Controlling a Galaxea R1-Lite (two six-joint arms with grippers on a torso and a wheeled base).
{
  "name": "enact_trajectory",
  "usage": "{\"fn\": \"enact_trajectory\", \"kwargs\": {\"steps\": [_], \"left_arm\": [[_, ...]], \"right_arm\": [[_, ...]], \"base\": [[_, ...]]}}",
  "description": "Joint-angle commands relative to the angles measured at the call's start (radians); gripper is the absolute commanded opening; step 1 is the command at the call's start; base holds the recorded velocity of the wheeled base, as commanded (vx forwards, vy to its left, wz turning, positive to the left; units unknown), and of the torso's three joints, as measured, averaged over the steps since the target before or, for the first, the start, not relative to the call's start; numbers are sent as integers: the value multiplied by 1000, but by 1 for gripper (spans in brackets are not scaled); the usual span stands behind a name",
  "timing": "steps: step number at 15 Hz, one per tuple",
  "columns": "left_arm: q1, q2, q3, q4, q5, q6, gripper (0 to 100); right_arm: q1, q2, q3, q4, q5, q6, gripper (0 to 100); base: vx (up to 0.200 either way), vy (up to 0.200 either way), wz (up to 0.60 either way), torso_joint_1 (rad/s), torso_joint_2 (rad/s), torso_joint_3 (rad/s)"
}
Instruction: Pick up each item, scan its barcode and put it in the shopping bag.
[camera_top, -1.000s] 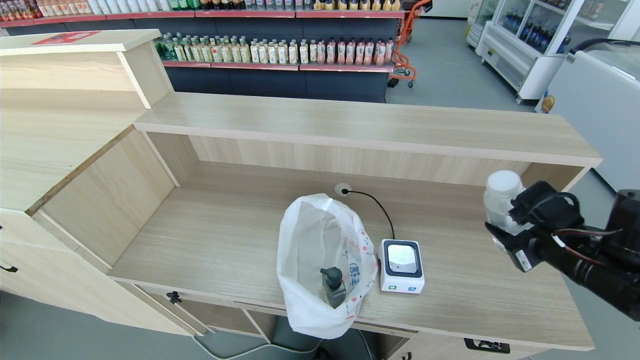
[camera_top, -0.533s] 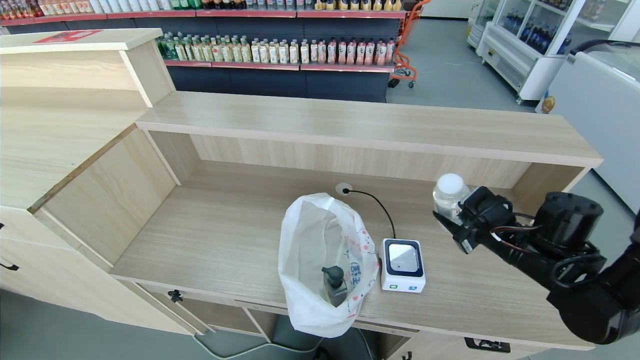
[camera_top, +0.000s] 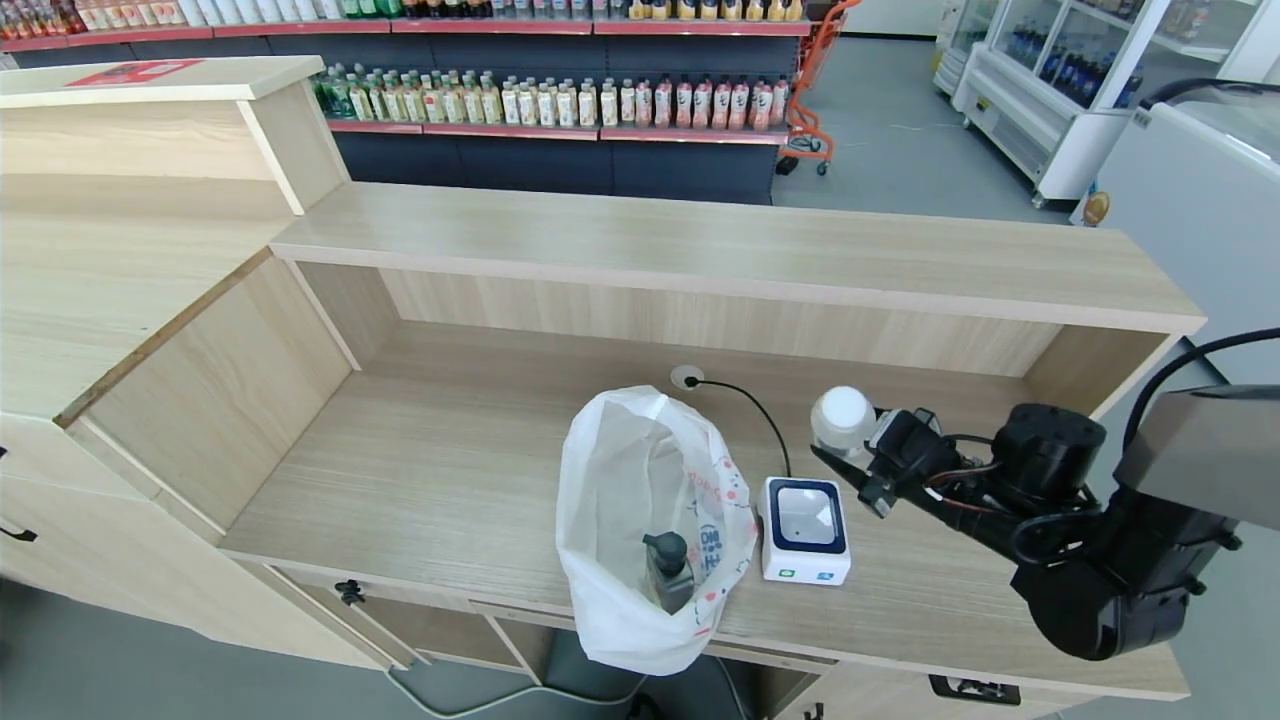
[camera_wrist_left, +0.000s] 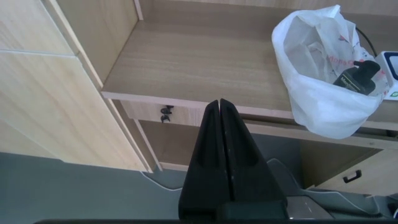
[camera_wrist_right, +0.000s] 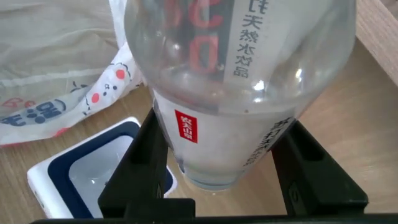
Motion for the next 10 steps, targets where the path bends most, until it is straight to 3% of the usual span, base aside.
{"fn": "enact_trajectory", "kwargs": {"steps": [1,10], "left_arm": [[0,0,0,0,0,0,0],[0,1,0,0,0,0,0]], "right_arm": [[6,44,-40,-1,27,-10,0],[15,140,-90,-1,142,-78,0]], "base": [[0,0,0,0,0,0],[0,0,0,0,0,0]]}}
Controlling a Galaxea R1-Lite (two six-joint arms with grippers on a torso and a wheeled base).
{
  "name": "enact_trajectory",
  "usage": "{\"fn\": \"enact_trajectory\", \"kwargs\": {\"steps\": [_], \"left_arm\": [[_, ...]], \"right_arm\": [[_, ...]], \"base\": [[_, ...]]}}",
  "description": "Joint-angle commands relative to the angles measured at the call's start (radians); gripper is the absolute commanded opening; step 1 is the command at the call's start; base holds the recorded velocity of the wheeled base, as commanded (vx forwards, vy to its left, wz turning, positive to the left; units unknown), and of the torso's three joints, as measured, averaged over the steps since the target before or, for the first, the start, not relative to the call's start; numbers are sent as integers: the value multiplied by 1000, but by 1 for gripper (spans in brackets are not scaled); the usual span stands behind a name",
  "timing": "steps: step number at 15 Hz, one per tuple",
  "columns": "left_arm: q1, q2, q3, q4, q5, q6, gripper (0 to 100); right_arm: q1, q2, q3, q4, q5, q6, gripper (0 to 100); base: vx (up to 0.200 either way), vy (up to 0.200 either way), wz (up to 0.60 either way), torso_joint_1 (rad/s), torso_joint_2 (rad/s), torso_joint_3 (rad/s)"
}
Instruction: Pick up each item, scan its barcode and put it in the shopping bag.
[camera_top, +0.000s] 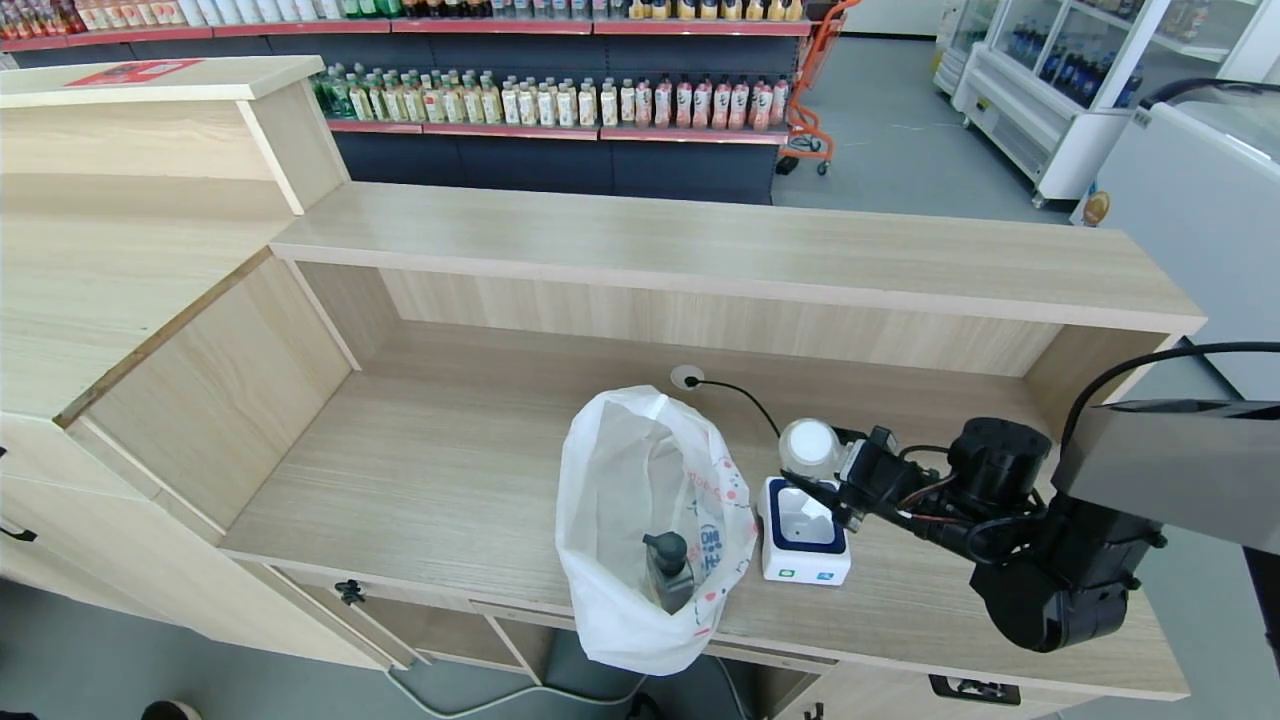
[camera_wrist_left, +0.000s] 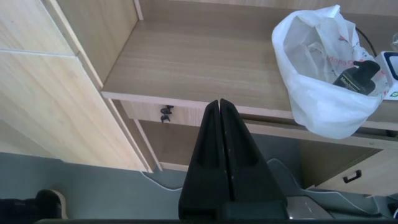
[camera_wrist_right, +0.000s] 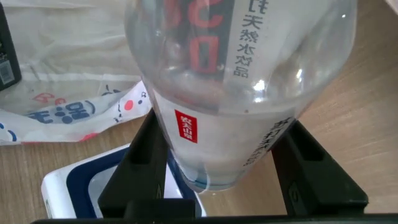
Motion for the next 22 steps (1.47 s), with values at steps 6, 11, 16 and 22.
{"fn": "enact_trajectory", "kwargs": {"steps": [6,11,16,22], "left_arm": [[0,1,0,0,0,0,0],[0,0,0,0,0,0,0],[0,0,0,0,0,0,0],[0,1,0,0,0,0,0]], "right_arm": [[-2,28,-3,-1,16,-7,0],[-4,20,1,-1,25,-13,0],[-7,-4,36,-1,56,-28,0],[-13,-37,39,-1,56,-28,0]], "base": [[0,0,0,0,0,0],[0,0,0,0,0,0],[0,0,0,0,0,0],[0,0,0,0,0,0]]}}
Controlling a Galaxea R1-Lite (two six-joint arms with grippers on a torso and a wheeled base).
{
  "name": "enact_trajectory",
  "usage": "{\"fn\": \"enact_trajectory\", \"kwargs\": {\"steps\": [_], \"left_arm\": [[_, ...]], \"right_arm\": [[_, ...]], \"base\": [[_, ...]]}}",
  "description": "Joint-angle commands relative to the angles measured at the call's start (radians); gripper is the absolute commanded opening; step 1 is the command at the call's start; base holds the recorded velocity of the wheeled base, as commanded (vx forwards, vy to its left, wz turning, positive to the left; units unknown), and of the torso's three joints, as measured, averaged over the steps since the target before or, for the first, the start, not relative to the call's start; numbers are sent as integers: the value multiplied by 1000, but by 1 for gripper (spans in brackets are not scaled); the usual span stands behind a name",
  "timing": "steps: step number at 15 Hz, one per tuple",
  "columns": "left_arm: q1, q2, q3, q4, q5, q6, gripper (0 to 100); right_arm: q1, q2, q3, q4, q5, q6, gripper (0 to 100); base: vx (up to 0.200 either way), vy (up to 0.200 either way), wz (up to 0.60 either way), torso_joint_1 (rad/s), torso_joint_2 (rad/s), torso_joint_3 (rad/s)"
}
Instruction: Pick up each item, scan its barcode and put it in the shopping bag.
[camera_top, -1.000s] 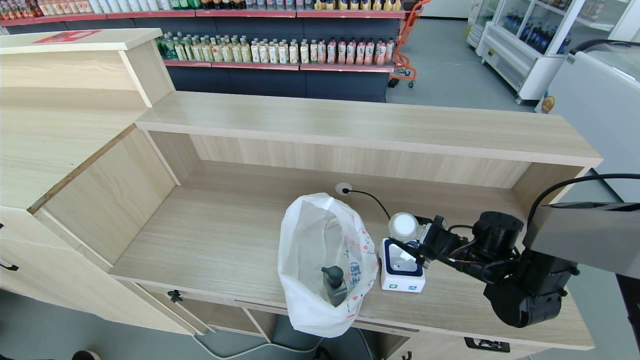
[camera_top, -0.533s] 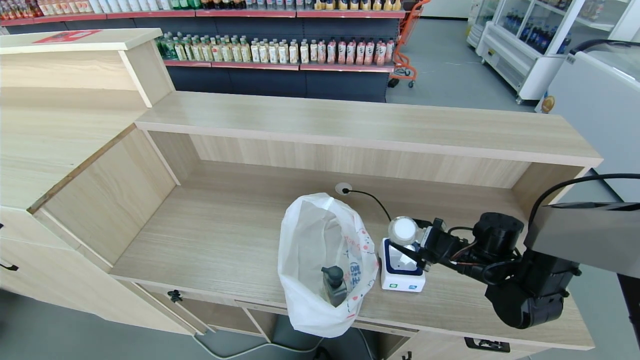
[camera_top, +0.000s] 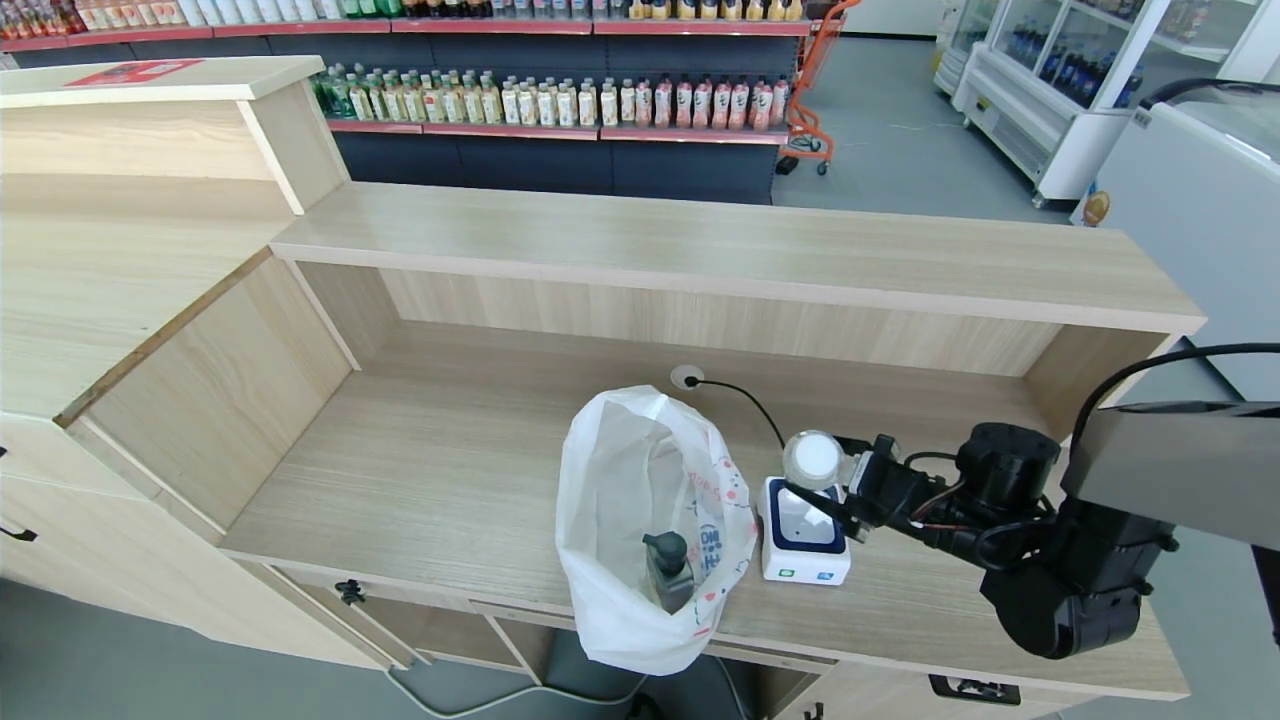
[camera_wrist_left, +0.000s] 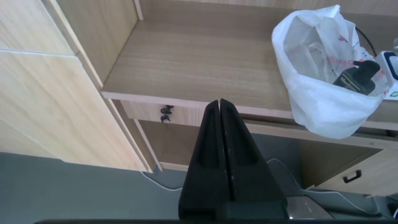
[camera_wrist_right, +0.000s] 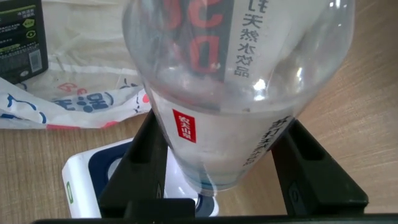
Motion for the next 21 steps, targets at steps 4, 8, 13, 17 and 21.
{"fn": "enact_trajectory", "kwargs": {"steps": [4,8,13,17,21], "left_arm": [[0,0,0,0,0,0,0],[0,0,0,0,0,0,0],[0,1,0,0,0,0,0],[0,0,0,0,0,0,0],[0,0,0,0,0,0,0]], "right_arm": [[16,-324,38,96,-75,180,0],[39,-646,76,404,-520,623,0],[15,-651,131,436,-560,748,0],[19,-641,150,438,-575,751,0],[24,-640,197,430,-601,788,0]], "base": [[0,0,0,0,0,0],[0,0,0,0,0,0],[0,0,0,0,0,0],[0,0,0,0,0,0],[0,0,0,0,0,0]]}}
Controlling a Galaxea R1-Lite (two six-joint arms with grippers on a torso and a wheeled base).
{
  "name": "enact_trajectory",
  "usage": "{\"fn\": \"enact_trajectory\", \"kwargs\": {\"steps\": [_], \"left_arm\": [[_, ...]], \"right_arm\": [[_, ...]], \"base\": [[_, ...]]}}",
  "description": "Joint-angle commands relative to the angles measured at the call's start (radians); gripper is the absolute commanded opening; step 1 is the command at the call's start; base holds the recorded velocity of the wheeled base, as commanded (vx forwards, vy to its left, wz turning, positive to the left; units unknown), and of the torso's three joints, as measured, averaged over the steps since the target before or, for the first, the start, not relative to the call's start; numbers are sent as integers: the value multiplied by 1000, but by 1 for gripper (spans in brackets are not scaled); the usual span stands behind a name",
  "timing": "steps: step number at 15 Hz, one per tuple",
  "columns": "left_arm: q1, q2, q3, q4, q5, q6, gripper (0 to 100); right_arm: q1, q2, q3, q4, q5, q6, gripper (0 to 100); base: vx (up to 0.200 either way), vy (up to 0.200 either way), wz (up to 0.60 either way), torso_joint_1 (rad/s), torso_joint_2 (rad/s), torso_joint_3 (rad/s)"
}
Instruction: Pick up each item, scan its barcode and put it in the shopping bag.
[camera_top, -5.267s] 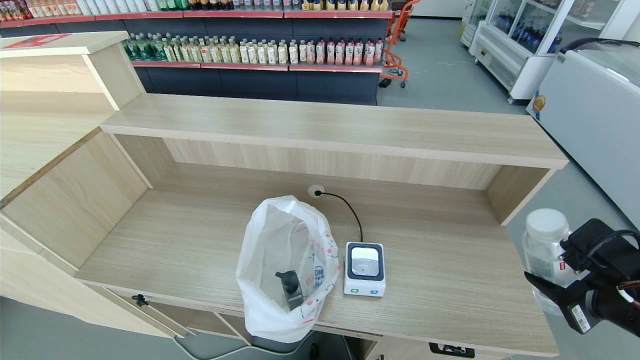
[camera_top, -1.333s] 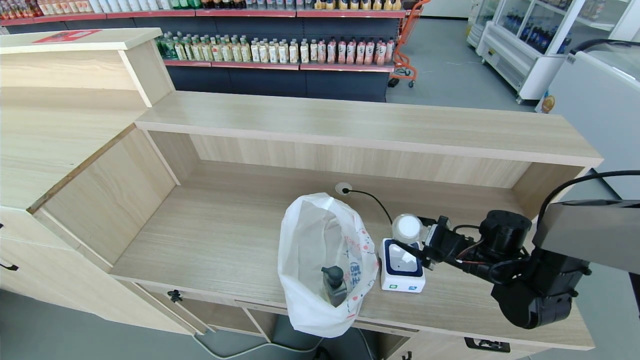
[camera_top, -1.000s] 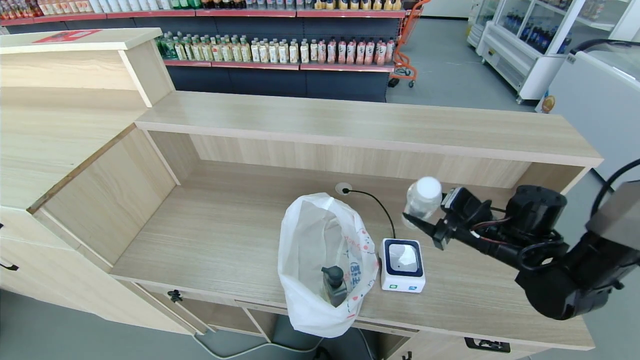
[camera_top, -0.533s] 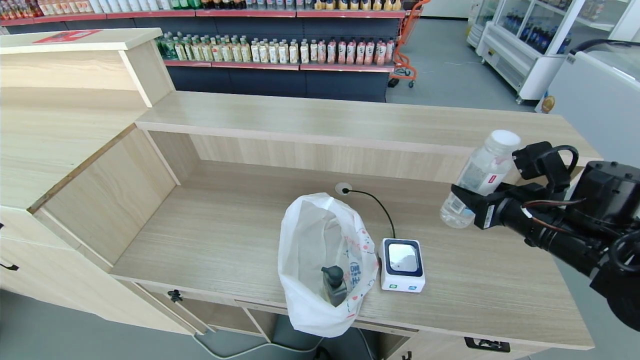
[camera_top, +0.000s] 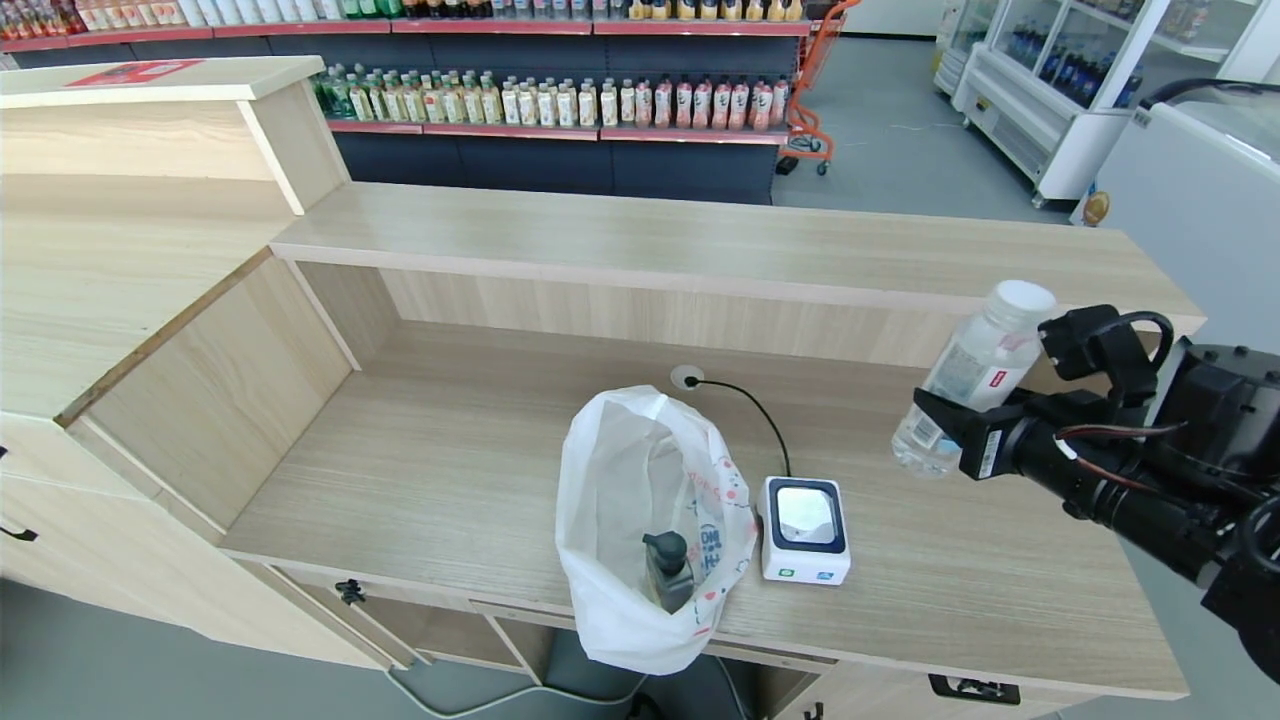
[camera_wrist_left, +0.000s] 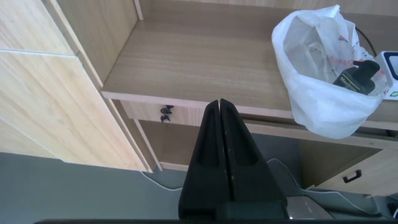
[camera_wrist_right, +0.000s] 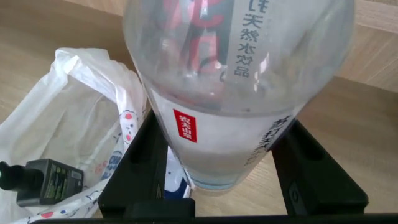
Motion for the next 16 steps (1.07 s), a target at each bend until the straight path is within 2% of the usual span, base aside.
{"fn": "enact_trajectory", "kwargs": {"steps": [1,8,14,16], "left_arm": [[0,0,0,0,2,0,0],[0,0,0,0,0,0,0],[0,0,0,0,0,0,0],[0,1,-1,0,0,0,0]], "right_arm": [[1,1,5,-2,-2,15,0],[36,18,3,-2,-2,38,0],[87,70,19,-12,5,87,0],[107,126,37,-78,11,89,0]], "base": [[0,0,0,0,0,0],[0,200,0,6,4,2],[0,0,0,0,0,0],[0,0,0,0,0,0]]}}
